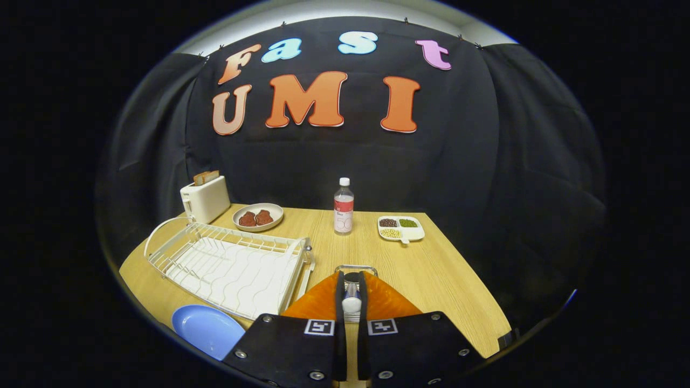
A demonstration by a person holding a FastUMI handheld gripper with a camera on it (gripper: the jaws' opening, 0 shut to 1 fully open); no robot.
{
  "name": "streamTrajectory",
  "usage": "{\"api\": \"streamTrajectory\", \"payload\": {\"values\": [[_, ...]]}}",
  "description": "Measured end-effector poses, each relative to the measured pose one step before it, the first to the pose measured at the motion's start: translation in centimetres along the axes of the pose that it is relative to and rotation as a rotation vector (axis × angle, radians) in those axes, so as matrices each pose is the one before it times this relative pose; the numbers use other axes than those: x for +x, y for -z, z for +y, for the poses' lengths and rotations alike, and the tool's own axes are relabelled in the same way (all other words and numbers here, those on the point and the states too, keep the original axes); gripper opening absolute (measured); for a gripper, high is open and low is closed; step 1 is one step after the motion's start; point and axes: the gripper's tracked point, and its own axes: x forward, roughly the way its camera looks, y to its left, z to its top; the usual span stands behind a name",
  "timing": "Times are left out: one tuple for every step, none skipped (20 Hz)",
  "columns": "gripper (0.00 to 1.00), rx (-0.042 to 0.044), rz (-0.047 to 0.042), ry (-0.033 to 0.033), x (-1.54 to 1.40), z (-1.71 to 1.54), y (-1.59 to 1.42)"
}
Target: Take the plate from the dish rack, then take the spoon from the basket and place it into the plate.
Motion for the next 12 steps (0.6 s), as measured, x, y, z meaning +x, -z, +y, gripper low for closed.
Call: {"api": "streamTrajectory", "payload": {"values": [[0.08,-0.00166,-0.00649,-0.00045,-0.625,0.393,-0.311],[0.08,0.00037,-0.00731,0.00128,-0.705,0.458,-0.411],[0.08,-0.00058,-0.0078,-0.00138,-0.642,0.496,-0.27],[0.08,-0.00492,-0.00951,0.0042,-0.651,0.445,-0.329],[0.08,-0.00641,-0.00448,0.00254,-0.665,0.399,-0.187],[0.08,-0.00374,-0.00261,0.00134,-0.625,0.492,-0.153],[0.08,0.00176,-0.00067,0.00185,-0.646,0.48,0.026],[0.08,0.00438,0.00157,0.00042,-0.795,0.503,0.033],[0.08,0.00284,-0.00125,0.00039,-0.744,0.473,0.002],[0.08,0.00006,-0.00209,0.00114,-0.721,0.503,0.02],[0.08,-0.00227,0.00042,0.00108,-0.637,0.461,0.16],[0.08,-0.00098,-0.00073,0.00128,-0.745,0.524,0.143]]}}
